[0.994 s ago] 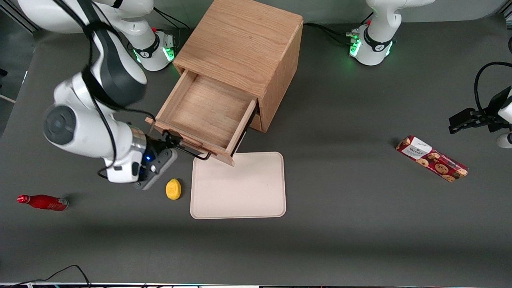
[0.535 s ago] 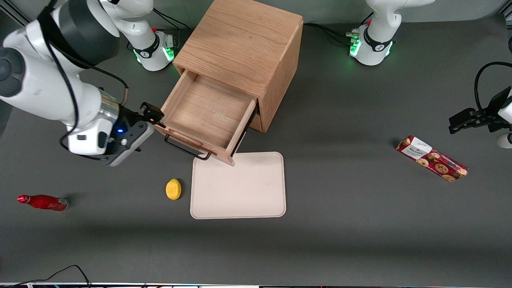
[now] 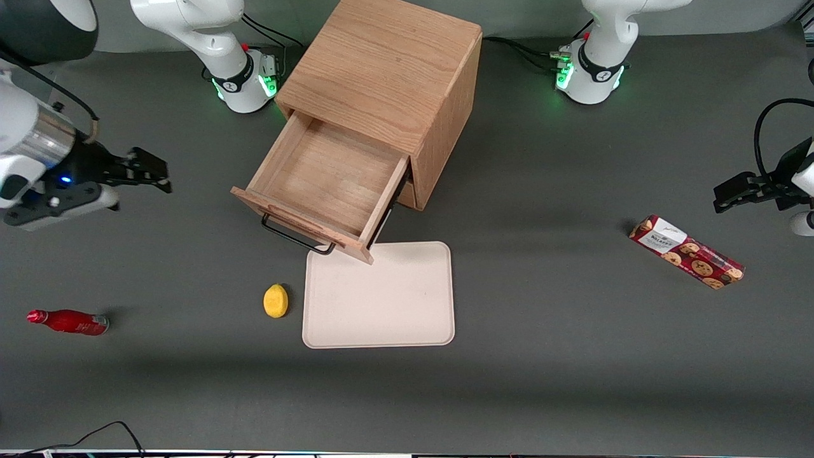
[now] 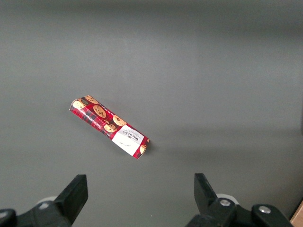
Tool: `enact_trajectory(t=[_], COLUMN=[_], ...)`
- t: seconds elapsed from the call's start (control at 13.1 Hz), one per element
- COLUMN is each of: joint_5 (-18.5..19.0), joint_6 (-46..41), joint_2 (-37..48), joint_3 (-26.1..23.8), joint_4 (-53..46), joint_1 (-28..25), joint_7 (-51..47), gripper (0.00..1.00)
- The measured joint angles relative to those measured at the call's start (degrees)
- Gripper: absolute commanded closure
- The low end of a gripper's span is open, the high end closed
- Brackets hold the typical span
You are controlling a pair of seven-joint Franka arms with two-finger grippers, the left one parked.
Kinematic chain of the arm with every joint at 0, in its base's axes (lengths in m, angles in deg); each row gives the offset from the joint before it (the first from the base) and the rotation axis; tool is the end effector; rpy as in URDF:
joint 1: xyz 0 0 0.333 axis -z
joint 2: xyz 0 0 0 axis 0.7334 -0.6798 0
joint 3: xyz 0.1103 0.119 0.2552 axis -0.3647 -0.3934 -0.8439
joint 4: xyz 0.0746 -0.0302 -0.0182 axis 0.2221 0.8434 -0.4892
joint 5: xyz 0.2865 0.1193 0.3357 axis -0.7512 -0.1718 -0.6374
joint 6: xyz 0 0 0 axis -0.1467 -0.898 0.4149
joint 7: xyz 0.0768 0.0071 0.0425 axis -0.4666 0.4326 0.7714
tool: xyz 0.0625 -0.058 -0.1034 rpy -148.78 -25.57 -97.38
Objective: Open upper drawer
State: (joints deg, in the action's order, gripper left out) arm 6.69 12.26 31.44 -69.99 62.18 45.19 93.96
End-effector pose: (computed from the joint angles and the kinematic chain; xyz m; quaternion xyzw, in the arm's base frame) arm 0.6198 0.0674 0.5671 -0.9942 -0.1061 0.0156 0.0018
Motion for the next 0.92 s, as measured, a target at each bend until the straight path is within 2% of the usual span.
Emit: enact_trajectory(t=[0.38, 0.92], joint_5=[1.1, 1.1], joint_6=[0.4, 1.1], joint_2=[2.6, 2.6], joint_3=[3.4, 3.8], joint_4=[4.1, 4.1], joint_1=[1.1, 1.9], joint_7=[-2.1, -2.1], gripper=[0.0, 0.0])
